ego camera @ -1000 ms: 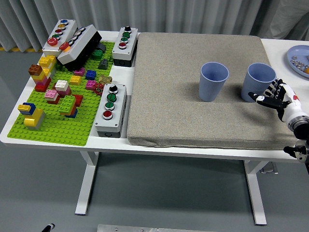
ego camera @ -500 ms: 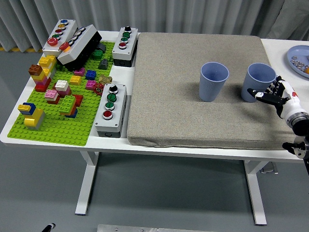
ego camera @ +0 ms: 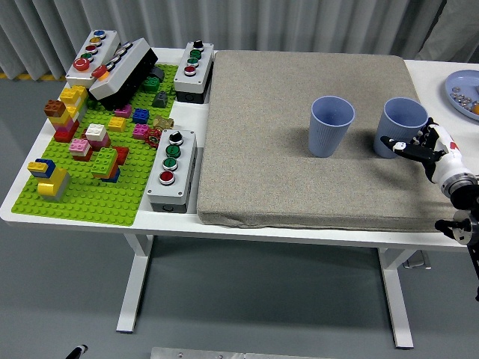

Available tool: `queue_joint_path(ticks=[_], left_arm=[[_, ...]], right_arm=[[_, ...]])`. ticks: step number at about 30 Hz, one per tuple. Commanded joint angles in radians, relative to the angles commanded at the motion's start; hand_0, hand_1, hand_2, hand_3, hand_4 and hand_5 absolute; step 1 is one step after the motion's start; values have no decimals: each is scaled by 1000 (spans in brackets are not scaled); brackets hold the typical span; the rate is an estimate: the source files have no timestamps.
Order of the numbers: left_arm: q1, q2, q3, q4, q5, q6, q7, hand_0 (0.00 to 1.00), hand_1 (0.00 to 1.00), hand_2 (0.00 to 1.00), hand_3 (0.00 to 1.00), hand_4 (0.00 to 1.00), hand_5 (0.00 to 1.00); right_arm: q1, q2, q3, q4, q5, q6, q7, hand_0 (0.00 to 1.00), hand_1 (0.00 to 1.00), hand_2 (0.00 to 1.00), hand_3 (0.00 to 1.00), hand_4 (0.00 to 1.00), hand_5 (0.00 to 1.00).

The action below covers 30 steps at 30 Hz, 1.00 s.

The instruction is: Pick cup pour cup place

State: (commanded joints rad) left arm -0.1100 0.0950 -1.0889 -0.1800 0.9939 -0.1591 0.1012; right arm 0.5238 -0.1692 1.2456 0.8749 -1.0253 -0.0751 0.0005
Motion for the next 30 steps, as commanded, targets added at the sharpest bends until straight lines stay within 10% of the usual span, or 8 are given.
queue_joint_path(ticks=[30], left_arm=[[-14, 0, 12, 0, -3, -3, 0, 837, 815, 880, 804, 632, 998]], right_arm=[[59, 24, -19, -65, 48, -38, 43, 986, 947, 998, 998, 860, 124]])
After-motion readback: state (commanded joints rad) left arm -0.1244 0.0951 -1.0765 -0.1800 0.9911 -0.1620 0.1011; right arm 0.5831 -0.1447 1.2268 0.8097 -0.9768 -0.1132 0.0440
